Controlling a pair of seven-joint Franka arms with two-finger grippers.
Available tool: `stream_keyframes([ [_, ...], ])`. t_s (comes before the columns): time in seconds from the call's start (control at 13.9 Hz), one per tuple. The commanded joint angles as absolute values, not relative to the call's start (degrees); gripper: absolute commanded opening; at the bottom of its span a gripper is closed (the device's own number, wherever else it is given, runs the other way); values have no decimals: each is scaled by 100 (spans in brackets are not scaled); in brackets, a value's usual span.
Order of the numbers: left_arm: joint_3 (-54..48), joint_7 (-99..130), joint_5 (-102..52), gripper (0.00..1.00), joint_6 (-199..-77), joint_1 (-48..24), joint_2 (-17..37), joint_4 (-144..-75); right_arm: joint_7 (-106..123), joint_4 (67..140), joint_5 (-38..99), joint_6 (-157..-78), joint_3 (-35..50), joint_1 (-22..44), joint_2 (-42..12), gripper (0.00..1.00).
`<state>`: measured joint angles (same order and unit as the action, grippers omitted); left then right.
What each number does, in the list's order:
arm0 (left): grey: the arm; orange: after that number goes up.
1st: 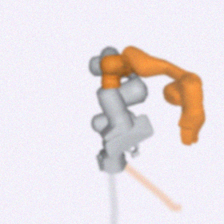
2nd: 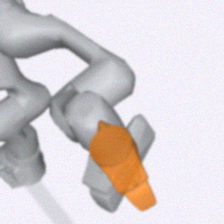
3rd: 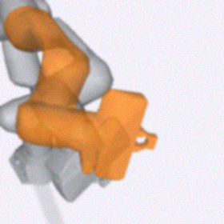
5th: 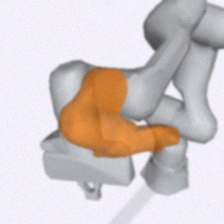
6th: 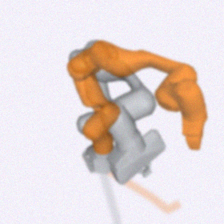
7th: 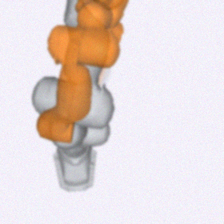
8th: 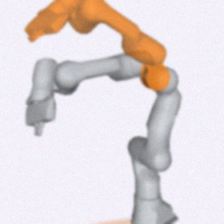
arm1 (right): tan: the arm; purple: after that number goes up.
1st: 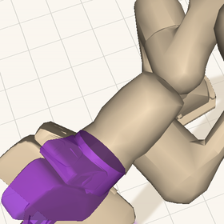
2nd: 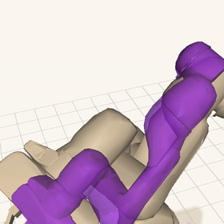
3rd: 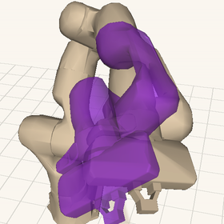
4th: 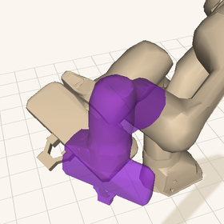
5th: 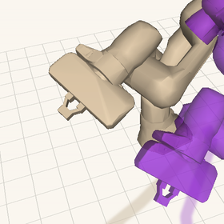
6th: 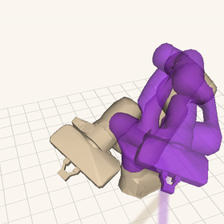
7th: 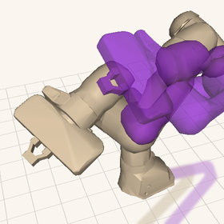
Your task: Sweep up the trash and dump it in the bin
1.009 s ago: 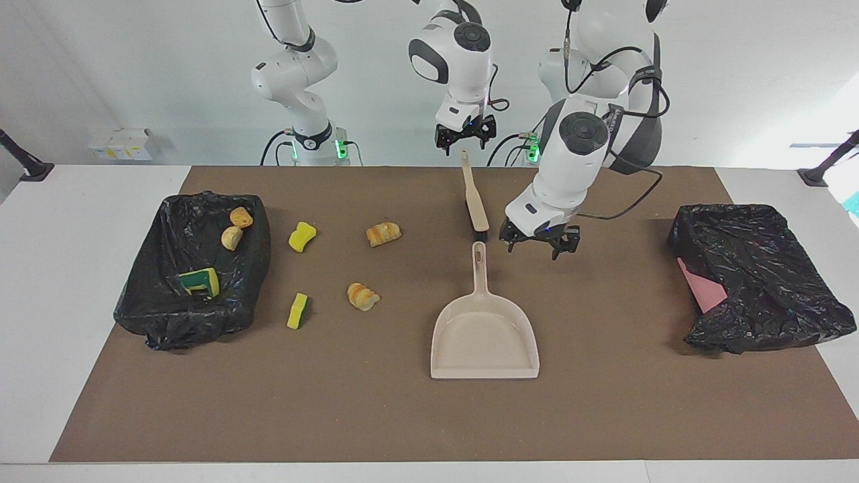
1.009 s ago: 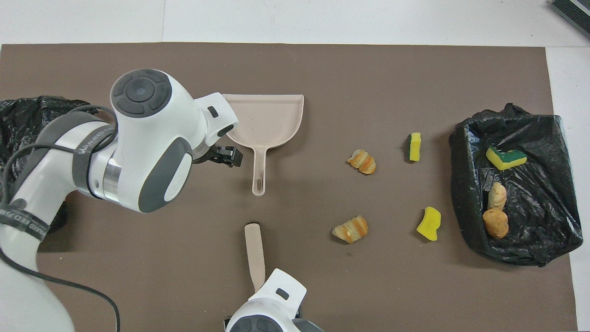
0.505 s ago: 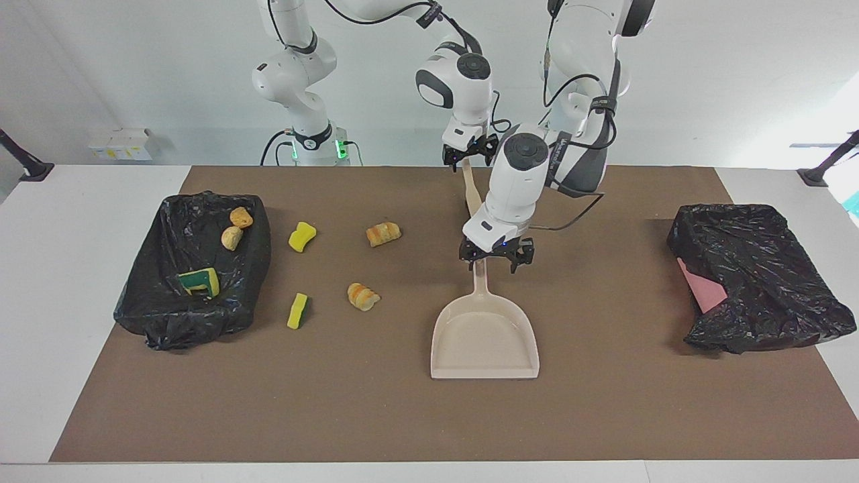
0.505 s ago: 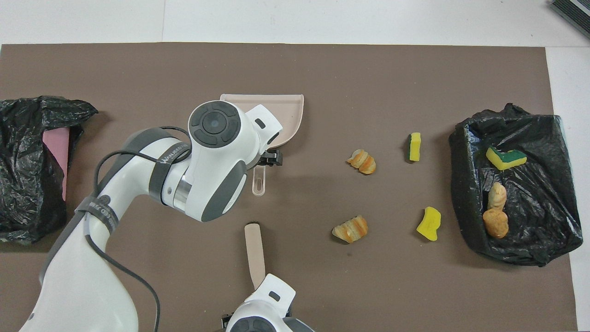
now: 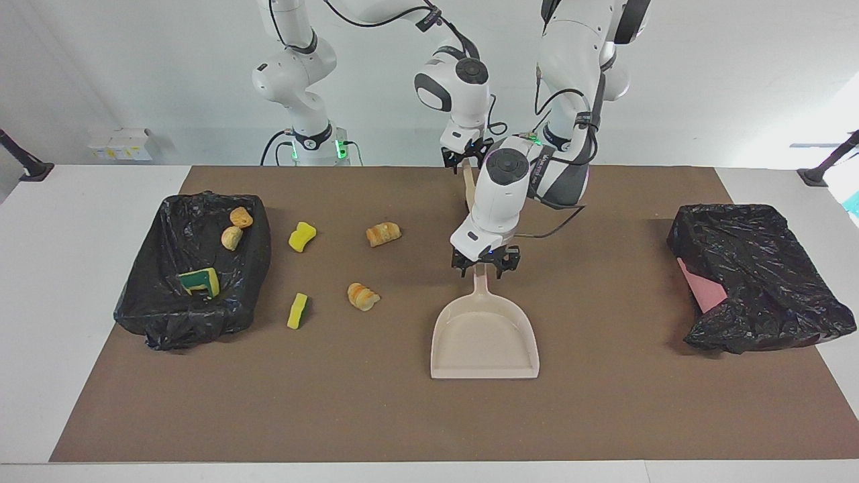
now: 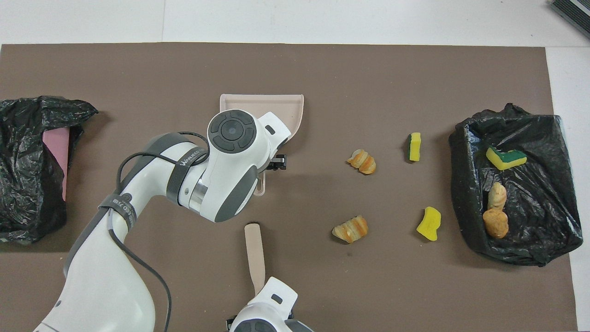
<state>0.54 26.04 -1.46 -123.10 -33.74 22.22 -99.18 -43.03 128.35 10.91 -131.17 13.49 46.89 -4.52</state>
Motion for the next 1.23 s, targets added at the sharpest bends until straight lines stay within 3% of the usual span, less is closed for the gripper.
stream_keyframes([
  [0.0,114,2619,-193,0,-12392,-3436,2180,-10028,-4438,12981,1213,-13237,1345,4728,-316,38],
  [0.14,105,2575,-193,0,-12375,-3419,2171,-10037,-4438,12981,1213,-13166,1336,4790,-308,7],
  [0.22,114,2558,-193,0,-12340,-3384,2145,-10020,-4447,12964,1195,-13123,1336,4799,-308,0],
  [0.43,158,2366,-141,0,-12086,-3243,1926,-9949,-4674,12911,1090,-12999,1318,4781,-282,0],
  [0.65,176,1445,-114,0,-11673,-2954,1662,-9879,-4860,12920,1055,-12623,1283,4624,200,0],
  [0.94,176,-75,-114,0,-10971,-2401,1161,-9896,-4852,12964,941,-11333,1292,3712,1377,0],
  [1.15,176,-1909,-105,0,-10417,-1927,835,-9967,-4887,12973,230,-10260,1292,3341,1810,0],
])
